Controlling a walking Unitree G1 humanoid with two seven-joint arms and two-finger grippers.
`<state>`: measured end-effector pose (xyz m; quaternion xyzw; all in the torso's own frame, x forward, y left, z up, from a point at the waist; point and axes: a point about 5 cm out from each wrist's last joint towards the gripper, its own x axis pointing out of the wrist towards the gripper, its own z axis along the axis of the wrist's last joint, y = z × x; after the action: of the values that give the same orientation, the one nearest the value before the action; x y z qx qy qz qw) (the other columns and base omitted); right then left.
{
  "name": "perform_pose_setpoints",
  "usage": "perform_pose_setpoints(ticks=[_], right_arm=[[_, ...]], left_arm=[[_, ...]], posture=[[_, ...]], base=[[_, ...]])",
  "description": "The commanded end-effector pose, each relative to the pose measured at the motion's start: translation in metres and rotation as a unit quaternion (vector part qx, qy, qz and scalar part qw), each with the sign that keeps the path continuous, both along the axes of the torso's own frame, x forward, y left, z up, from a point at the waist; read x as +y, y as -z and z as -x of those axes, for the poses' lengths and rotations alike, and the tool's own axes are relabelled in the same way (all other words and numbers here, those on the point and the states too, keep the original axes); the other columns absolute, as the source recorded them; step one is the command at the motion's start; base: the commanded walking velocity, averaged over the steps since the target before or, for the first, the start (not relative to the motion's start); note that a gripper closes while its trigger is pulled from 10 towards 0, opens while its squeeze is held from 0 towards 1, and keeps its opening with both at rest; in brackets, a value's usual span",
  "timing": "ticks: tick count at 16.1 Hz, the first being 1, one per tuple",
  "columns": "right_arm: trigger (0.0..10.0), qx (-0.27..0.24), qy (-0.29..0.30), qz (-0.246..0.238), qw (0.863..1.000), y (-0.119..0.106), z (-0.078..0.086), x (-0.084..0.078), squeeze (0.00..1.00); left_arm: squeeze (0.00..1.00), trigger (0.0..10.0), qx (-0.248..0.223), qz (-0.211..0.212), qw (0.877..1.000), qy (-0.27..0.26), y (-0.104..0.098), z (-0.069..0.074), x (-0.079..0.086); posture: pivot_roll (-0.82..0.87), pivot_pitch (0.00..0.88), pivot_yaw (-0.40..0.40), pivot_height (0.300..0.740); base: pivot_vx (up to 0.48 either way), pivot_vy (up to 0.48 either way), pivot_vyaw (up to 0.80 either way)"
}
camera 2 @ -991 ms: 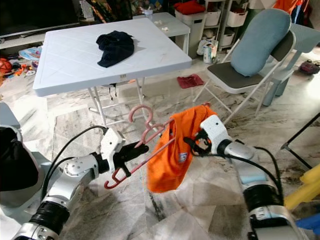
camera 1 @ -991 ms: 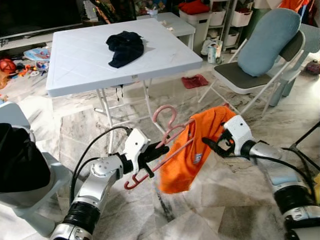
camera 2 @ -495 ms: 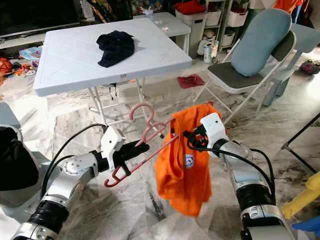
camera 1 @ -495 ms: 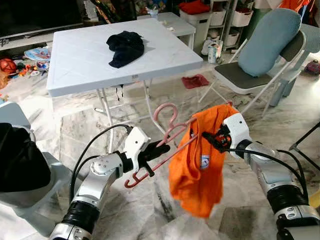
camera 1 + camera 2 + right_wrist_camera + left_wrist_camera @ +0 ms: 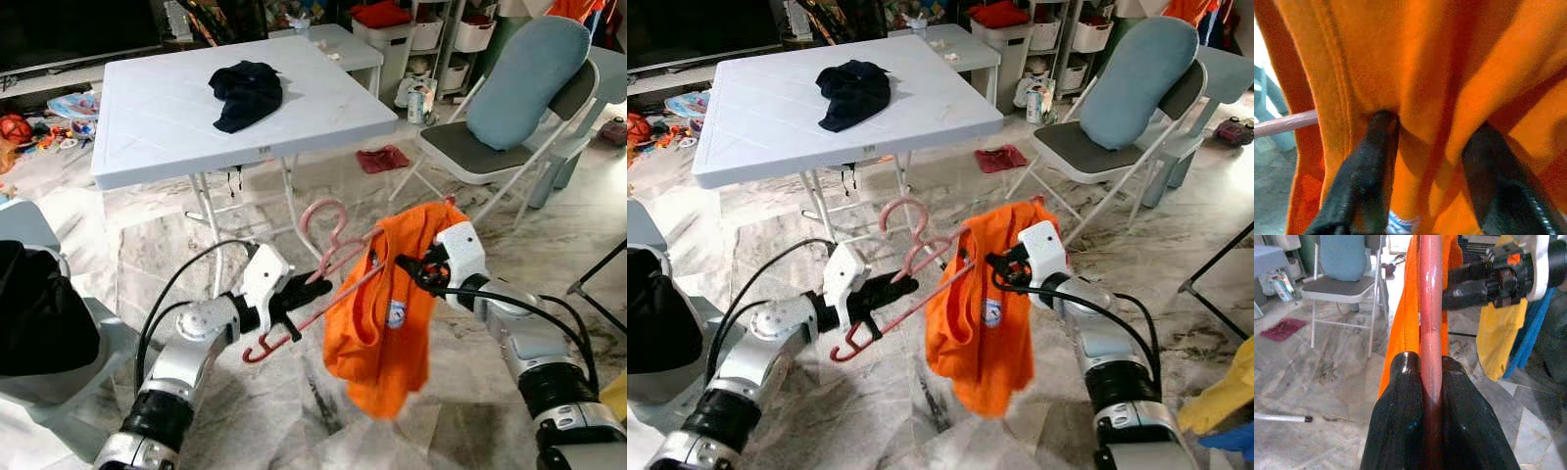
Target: Hang hanger
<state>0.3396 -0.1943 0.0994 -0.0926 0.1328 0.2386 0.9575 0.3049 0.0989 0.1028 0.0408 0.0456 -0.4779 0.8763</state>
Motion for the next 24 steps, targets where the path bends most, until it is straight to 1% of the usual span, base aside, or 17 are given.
perform_pose_setpoints(ticks=[1, 5, 13, 14, 15, 17, 18, 20, 21, 23, 24], right_arm=[[0.0, -0.004, 0.0, -0.01, 1.0, -0.007, -0.004, -0.001, 0.0], [0.0, -0.006, 0.023, -0.02, 1.0, -0.009, -0.005, -0.011, 0.0], [0.0, -0.007, 0.035, -0.039, 0.999, -0.009, -0.007, -0.008, 0.0], [0.0, -0.012, 0.043, -0.044, 0.998, -0.011, -0.008, -0.01, 0.0], [0.0, -0.027, 0.057, -0.055, 0.997, -0.016, -0.01, -0.013, 0.0], [0.0, -0.057, 0.096, -0.085, 0.99, -0.029, -0.014, -0.022, 0.0], [0.0, -0.089, 0.128, -0.106, 0.982, -0.043, -0.018, -0.03, 0.0], [0.0, -0.122, 0.15, -0.122, 0.974, -0.058, -0.021, -0.036, 0.0], [0.0, -0.146, 0.161, -0.134, 0.967, -0.069, -0.023, -0.035, 0.0], [0.0, -0.164, 0.173, -0.138, 0.961, -0.076, -0.025, -0.034, 0.0], [0.0, -0.169, 0.179, -0.137, 0.96, -0.078, -0.026, -0.034, 0.0]], left_arm=[[0.0, 0.0, -0.026, 0.011, 1.0, -0.004, -0.013, -0.007, 0.003], [0.0, 0.0, -0.025, 0.007, 1.0, -0.011, -0.012, -0.008, 0.007], [0.0, 0.0, -0.028, 0.01, 1.0, -0.01, -0.013, -0.009, 0.005], [0.0, 0.0, -0.027, 0.009, 1.0, -0.009, -0.012, -0.008, 0.005], [0.0, 0.0, -0.025, 0.007, 1.0, -0.009, -0.01, -0.007, 0.005], [0.0, 0.0, -0.02, -0.003, 1.0, -0.012, -0.005, -0.004, 0.008], [0.0, 0.0, -0.016, -0.022, 0.999, -0.02, 0.002, -0.003, 0.013], [0.0, 0.0, -0.006, -0.061, 0.997, -0.039, 0.014, 0.0, 0.022], [0.0, 0.0, 0.006, -0.099, 0.993, -0.06, 0.026, 0.002, 0.031], [0.0, 0.0, 0.012, -0.133, 0.989, -0.064, 0.035, 0.008, 0.038], [0.0, 0.0, 0.013, -0.131, 0.989, -0.061, 0.036, 0.011, 0.039]], posture=[[-0.11, 0.0, 0.017, 0.74], [-0.12, 0.0, 0.019, 0.74], [-0.11, 0.0, 0.016, 0.74], [-0.11, 0.0, 0.016, 0.74], [-0.11, 0.0, 0.015, 0.74], [-0.12, 0.0, 0.015, 0.74], [-0.12, 0.0, 0.015, 0.74], [-0.12, 0.0, 0.016, 0.74], [-0.12, 0.0, 0.016, 0.74], [-0.12, 0.0, 0.016, 0.74], [-0.11, 0.0, 0.015, 0.74]], base=[[0.0, 0.0, 0.0], [0.0, 0.0, 0.0], [0.0, 0.0, 0.0], [0.0, 0.0, 0.0], [0.0, 0.0, 0.0], [0.0, 0.0, 0.0], [0.0, 0.0, 0.0], [0.0, 0.0, 0.0], [0.0, 0.0, 0.0], [0.0, 0.0, 0.0], [0.0, 0.0, 0.0]])
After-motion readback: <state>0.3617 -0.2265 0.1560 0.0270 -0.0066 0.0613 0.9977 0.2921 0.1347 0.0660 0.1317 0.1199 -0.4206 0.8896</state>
